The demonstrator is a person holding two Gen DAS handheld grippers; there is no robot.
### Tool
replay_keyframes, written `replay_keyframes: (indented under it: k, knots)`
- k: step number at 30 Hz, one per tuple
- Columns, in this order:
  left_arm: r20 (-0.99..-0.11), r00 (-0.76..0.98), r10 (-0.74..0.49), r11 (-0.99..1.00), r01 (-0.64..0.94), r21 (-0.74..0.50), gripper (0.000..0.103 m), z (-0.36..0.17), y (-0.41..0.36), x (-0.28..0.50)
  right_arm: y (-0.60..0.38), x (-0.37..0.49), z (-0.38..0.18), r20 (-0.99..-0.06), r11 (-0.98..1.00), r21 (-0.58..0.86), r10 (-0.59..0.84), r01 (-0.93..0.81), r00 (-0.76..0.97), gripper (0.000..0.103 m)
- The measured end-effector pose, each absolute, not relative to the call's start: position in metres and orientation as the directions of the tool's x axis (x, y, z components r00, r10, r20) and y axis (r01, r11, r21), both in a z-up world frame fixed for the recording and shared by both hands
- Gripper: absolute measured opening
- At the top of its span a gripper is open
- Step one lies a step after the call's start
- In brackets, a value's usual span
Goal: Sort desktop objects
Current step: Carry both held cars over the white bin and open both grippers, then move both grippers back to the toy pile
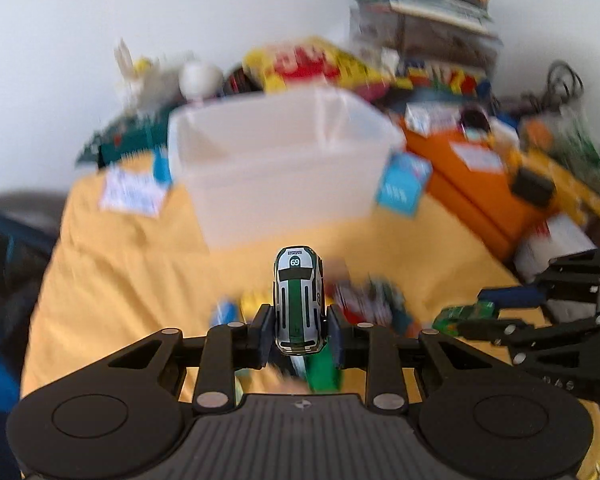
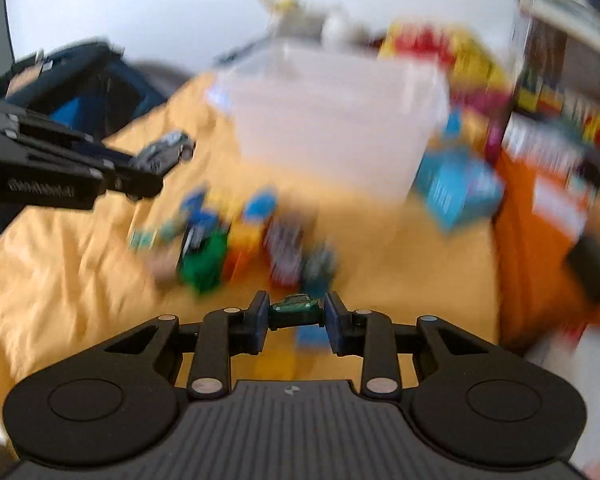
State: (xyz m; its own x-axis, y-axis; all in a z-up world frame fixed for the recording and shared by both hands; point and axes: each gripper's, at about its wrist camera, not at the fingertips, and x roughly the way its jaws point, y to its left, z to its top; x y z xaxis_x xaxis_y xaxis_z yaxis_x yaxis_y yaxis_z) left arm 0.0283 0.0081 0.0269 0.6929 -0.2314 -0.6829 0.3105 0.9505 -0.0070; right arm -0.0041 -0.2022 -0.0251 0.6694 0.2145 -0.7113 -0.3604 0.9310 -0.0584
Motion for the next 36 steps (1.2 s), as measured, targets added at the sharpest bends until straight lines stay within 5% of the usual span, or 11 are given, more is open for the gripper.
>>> replay_keyframes:
  k: [10,16,18,23,27,36]
  knots:
    - [-0.568,0.805,-0.169,0.969,0.24,0.052,0.032,0.069,-0.004,0.145,-0.188,0.114,0.031,-0.505,0.949,-0.142,0.176,-0.282,0.845,0.033]
    - [-0.626,0.767,-0.141,0.972,0.229,0.061,0.034,0.042,-0.01,0.196,-0.183,0.17,0.021,-0.499,0.965,-0.077,0.181,-0.251,0.847,0.034]
    - [-0.66,0.742,-0.119,0.975,0.212,0.062,0.044,0.037,-0.007,0.199,-0.184,0.184,0.013,-0.521,0.97,-0.073,0.159,-0.23,0.839,0.039]
    - [-0.626,0.765,-0.151,0.967,0.245,0.066,0.044,0.05,0.002,0.172,-0.188,0.163,0.017,-0.514,0.966,-0.087,0.167,-0.245,0.841,0.042]
    - [-0.604,0.785,-0.142,0.967,0.24,0.086,0.074,0.055,0.007,0.13,-0.192,0.132,0.018,-0.531,0.961,-0.024,0.22,-0.274,0.818,0.042]
    - [-0.707,0.686,-0.169,0.957,0.287,0.049,0.074,-0.015,0.013,0.02,-0.196,0.037,-0.036,-0.639,0.94,0.011,0.269,-0.341,0.721,0.042]
